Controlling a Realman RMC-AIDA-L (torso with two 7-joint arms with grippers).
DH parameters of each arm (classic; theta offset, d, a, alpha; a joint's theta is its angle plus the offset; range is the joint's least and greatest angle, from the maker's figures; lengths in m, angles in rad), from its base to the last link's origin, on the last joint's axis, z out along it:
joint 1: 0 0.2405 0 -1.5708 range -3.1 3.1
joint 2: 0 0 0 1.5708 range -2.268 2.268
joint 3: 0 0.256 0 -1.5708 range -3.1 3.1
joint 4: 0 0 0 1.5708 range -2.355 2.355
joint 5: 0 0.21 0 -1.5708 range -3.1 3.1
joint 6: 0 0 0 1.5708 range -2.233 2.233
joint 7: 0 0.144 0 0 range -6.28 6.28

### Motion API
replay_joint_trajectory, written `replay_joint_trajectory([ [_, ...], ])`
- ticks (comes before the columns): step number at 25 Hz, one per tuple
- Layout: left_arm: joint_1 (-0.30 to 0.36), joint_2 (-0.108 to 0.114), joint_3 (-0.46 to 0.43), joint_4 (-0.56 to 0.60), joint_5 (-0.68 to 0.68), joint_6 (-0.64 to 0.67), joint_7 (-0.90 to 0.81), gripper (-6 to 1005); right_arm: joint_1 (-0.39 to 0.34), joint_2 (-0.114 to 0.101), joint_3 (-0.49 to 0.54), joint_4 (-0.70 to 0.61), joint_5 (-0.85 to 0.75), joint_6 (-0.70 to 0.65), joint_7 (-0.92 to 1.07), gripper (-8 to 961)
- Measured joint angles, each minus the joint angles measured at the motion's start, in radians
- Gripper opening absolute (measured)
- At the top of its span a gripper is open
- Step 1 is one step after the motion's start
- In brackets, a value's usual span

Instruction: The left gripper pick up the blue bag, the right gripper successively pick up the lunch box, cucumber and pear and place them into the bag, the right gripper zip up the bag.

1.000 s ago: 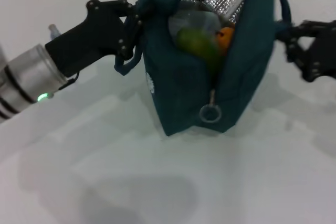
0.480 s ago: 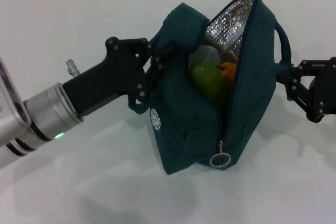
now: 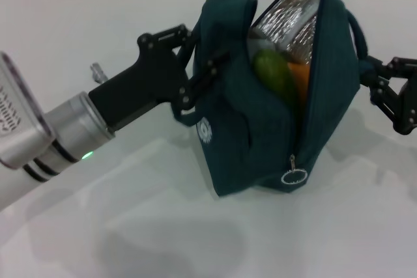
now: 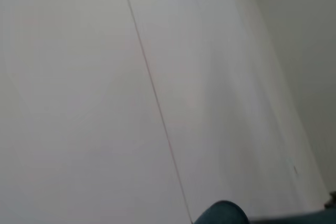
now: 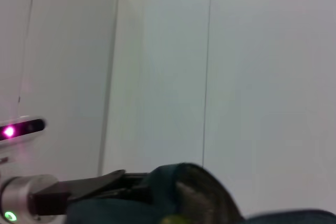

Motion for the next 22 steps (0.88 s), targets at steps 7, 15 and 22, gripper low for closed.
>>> replay_joint_trajectory([
  [7, -0.07, -0.002, -0.004, -0.098, -0.108, -0.081, -0.001, 467, 0.026, -0.007, -0.003, 0.047, -0.008, -0.009, 0.051, 197],
  [15, -0.117, -0.002, -0.007, -0.121, -0.112, -0.122, -0.001, 551, 0.038, -0.03, -0.005, 0.133, -0.042, -0.068, 0.194, 480],
  [22, -0.143, -0.002, -0.003, -0.132, -0.112, -0.144, 0.004, 550, 0.104, -0.058, -0.005, 0.137, -0.343, -0.12, 0.303, 561],
])
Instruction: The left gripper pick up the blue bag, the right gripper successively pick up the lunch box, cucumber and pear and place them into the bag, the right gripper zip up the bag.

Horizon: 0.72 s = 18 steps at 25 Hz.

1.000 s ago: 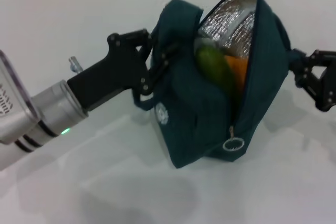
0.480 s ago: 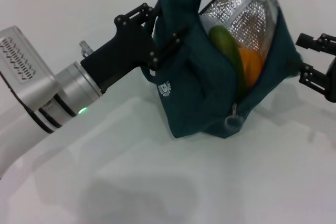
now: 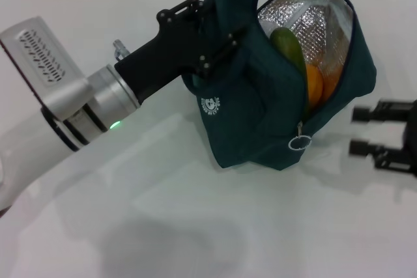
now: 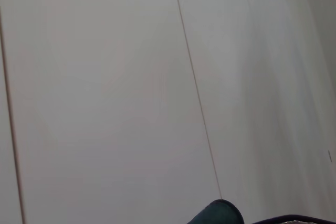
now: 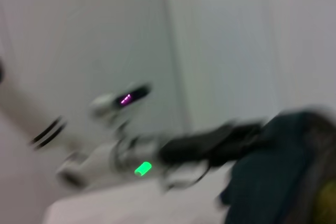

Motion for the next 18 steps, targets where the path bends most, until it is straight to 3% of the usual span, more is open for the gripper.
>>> replay_joint_trajectory([
  [2, -0.012, 0.0, 0.0, 0.0, 0.0, -0.013, 0.0, 550, 0.021, 0.006, 0.0, 0.0, -0.062, 0.03, 0.038, 557],
  [9, -0.025, 0.0, 0.002, -0.001, 0.015, -0.018, -0.003, 549, 0.07, 0.061, 0.001, -0.002, -0.128, 0.181, 0.067, 545],
  [18, -0.016, 0.0, 0.003, -0.001, 0.017, -0.007, -0.003, 547, 0.095, 0.063, 0.003, -0.094, -0.131, 0.291, 0.028, 544],
])
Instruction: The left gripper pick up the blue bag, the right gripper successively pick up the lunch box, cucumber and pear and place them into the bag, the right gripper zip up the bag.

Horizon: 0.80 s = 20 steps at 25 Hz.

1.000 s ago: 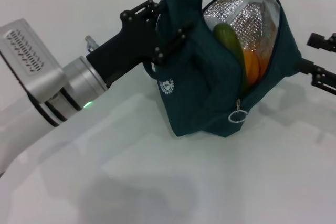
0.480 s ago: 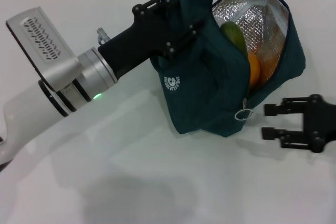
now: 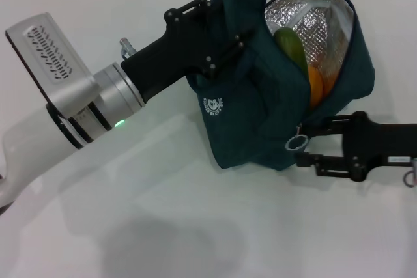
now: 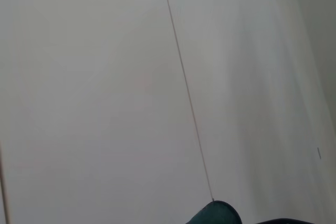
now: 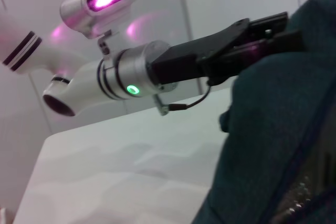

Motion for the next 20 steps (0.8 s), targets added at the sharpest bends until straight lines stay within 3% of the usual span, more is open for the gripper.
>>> replay_joint_trajectory([
  [11, 0.019, 0.0, 0.002, 0.0, 0.011, 0.025, 0.0, 546, 0.023, 0.002, 0.001, -0.068, -0.023, 0.063, -0.006, 486],
  [20, 0.024, 0.0, 0.002, 0.003, 0.011, 0.027, 0.006, 544, -0.018, 0.002, 0.005, -0.077, 0.02, 0.073, -0.189, 180],
])
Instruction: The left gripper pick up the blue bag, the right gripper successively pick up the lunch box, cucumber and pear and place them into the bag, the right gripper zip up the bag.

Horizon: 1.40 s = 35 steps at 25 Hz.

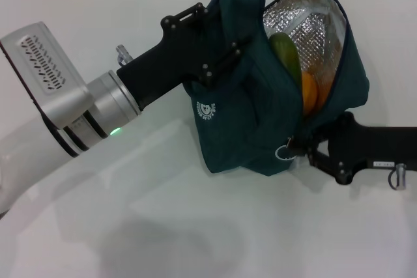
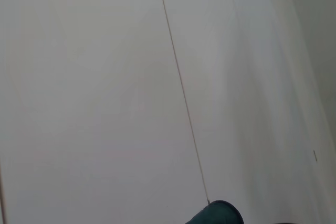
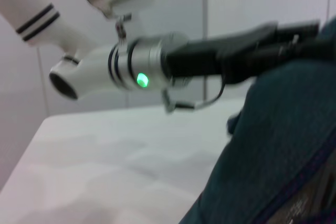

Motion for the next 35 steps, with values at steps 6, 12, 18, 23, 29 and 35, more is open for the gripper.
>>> replay_joint_trajectory([
  [6, 0.009, 0.0, 0.0, 0.006, -0.001, 0.023, 0.001, 543, -0.033, -0.006, 0.0, 0.009, 0.119, -0.085, -0.133, 58],
  [12, 0.015, 0.002, -0.001, 0.008, -0.005, 0.06, 0.014, 542, -0.022, -0.017, -0.005, 0.011, 0.149, -0.132, -0.19, 48],
  [18, 0.019, 0.001, -0.014, 0.008, -0.025, 0.083, 0.011, 541, 0.026, -0.029, -0.008, 0.021, 0.108, -0.137, -0.198, 49],
  [23, 0.019, 0.0, -0.014, -0.001, -0.038, 0.067, -0.012, 555, 0.071, -0.031, -0.007, 0.041, 0.057, -0.142, -0.201, 50],
  [29, 0.015, 0.005, -0.013, 0.007, -0.043, 0.007, -0.133, 675, 0.107, -0.034, -0.007, 0.061, 0.025, -0.143, -0.21, 46],
  [35, 0.043, 0.011, -0.016, 0.02, -0.117, 0.01, -0.219, 785, 0.132, -0.041, -0.007, 0.063, -0.012, -0.144, -0.214, 37],
])
